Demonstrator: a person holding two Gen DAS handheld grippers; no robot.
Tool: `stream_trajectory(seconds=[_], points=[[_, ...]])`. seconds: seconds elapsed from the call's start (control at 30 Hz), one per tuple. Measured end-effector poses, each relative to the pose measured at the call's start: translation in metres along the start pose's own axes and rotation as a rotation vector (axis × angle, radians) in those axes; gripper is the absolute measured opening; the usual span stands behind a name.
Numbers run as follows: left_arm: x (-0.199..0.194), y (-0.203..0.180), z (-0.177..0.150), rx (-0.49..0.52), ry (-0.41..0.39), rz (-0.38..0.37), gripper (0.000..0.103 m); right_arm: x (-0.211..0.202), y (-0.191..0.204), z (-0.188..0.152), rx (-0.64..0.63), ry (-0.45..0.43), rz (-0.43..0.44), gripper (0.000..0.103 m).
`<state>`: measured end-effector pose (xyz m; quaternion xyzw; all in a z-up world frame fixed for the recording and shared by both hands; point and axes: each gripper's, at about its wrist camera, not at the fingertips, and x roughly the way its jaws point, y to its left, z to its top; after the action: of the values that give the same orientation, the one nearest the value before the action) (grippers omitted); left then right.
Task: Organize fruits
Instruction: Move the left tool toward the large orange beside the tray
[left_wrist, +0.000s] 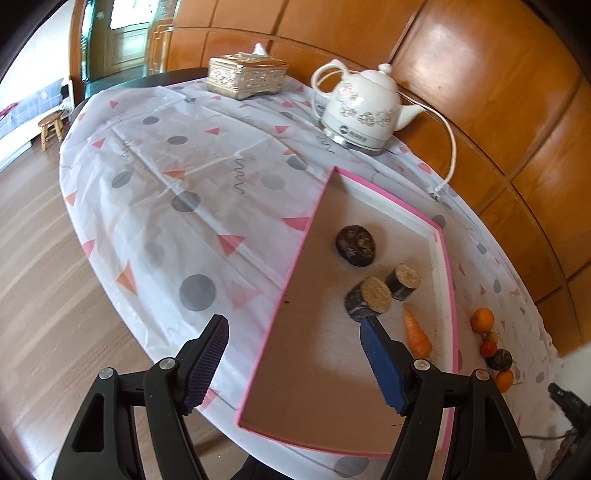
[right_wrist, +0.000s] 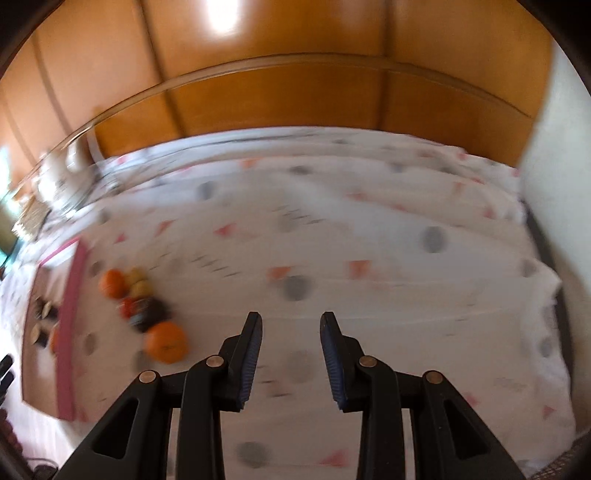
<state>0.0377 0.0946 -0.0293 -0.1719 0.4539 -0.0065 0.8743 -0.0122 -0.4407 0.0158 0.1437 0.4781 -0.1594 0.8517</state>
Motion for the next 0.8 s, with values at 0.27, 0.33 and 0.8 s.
stream_trajectory(seconds=[0.27,0.33,0.8], points=[[-0.001,-0.045,0.002,0.121,0.010,-0.050,0.072,0.002,-0.088,0.020,0.152,-0.018,-0.209,0.033],[-0.002,-0.061,0.003,0.169,0.010,-0.069,0.072,0.008,-0.116,0.012,0.250,-0.013,-0.254,0.033],[0.030,-0.201,0.006,0.533,0.105,-0.266,0.051,0.015,-0.158,-0.004,0.502,0.029,-0.152,0.033]])
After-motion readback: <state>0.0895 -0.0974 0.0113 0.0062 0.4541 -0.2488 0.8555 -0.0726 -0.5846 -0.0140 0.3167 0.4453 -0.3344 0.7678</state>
